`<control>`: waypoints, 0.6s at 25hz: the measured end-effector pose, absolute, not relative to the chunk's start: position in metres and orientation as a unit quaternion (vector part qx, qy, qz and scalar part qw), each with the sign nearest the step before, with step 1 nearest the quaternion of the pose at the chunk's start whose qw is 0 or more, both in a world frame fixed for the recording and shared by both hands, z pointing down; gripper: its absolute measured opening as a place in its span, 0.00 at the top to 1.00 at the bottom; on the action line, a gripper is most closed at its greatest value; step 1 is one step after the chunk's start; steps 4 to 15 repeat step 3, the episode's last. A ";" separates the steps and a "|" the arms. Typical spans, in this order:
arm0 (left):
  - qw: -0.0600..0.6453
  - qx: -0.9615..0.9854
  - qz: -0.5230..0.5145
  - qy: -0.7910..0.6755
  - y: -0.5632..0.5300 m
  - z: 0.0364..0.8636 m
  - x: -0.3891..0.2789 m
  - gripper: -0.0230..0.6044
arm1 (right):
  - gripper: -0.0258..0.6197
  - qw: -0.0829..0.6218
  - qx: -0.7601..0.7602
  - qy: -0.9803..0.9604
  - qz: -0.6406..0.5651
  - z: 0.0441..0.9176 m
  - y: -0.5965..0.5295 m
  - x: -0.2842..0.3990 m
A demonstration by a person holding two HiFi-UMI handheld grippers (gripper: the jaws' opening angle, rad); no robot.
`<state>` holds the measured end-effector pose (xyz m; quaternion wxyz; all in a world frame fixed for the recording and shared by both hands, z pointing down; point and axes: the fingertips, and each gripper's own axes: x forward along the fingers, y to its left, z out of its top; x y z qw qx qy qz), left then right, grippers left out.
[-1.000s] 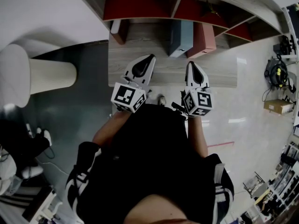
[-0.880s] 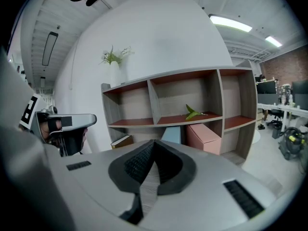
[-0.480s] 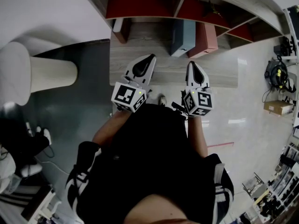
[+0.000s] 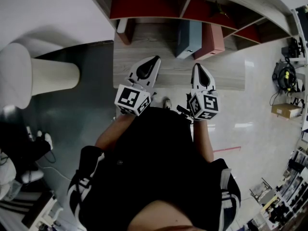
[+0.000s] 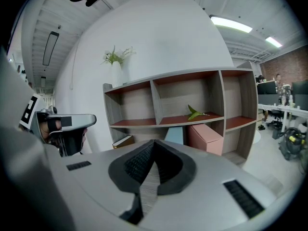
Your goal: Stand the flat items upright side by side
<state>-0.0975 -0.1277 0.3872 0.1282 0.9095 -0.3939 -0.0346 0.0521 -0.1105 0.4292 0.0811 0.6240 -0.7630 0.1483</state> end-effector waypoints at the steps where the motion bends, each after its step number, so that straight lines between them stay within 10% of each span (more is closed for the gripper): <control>1: 0.128 0.910 -0.034 -0.394 -0.127 0.387 -0.098 0.93 | 0.92 0.081 0.624 -0.763 0.148 0.429 -0.110 0.052; 15: 0.128 0.909 -0.035 -0.394 -0.127 0.387 -0.098 0.93 | 0.92 0.081 0.624 -0.763 0.148 0.429 -0.109 0.052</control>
